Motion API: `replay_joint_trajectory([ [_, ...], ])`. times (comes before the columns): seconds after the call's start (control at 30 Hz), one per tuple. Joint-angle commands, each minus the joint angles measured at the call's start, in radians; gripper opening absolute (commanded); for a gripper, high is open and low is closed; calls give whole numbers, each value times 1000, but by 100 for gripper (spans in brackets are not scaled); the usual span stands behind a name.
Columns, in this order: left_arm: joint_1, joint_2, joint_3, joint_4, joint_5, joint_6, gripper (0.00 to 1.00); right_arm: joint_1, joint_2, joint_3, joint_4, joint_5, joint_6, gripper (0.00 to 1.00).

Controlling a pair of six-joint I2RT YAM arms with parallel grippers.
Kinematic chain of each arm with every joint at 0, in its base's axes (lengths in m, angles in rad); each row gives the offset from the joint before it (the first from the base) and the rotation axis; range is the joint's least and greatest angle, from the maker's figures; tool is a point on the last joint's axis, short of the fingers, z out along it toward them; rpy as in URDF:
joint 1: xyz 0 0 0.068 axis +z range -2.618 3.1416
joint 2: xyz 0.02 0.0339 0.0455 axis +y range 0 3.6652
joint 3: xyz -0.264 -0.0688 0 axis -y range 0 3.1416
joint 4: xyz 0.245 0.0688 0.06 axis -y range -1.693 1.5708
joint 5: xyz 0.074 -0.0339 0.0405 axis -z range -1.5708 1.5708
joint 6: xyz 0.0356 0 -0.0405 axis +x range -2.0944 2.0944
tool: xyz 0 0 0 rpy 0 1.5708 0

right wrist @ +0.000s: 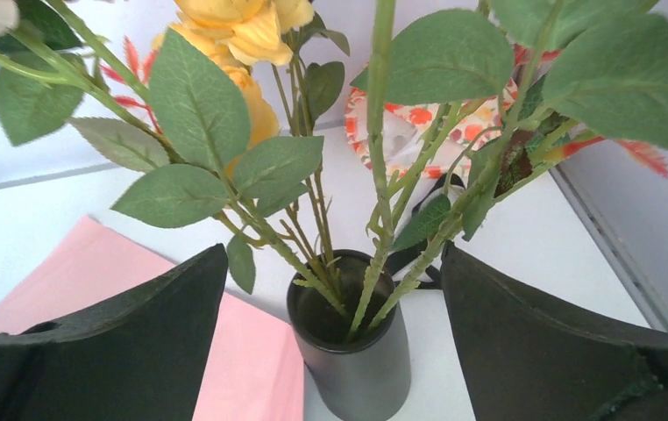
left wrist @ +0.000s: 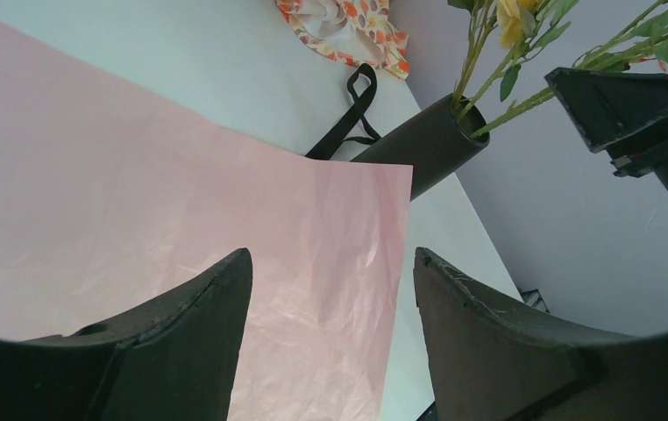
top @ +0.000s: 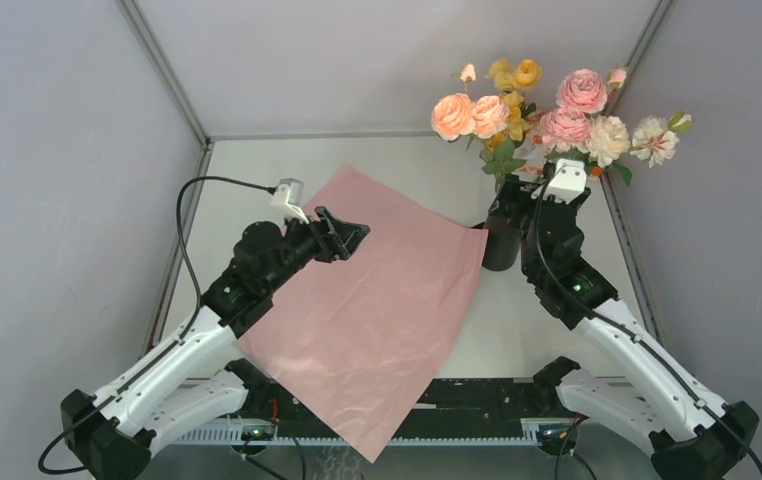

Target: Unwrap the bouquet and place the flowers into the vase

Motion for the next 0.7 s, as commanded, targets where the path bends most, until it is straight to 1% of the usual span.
replay_joint_trajectory([
  [0.0,-5,6,-9,53,-7,-7,72,-4,-51,56,-23,-57,33,100],
  [0.23,-5,8,-10,53,-7,-8,72,4,-114,58,-41,-15,75,100],
  [0.4,-5,9,-9,53,-5,-11,72,15,-196,61,-69,15,111,100],
  [0.53,-5,6,-6,53,-6,-14,72,24,-293,61,-93,15,142,100],
  [0.67,-5,-1,-3,53,-5,-18,72,32,-440,61,-121,-27,203,100],
])
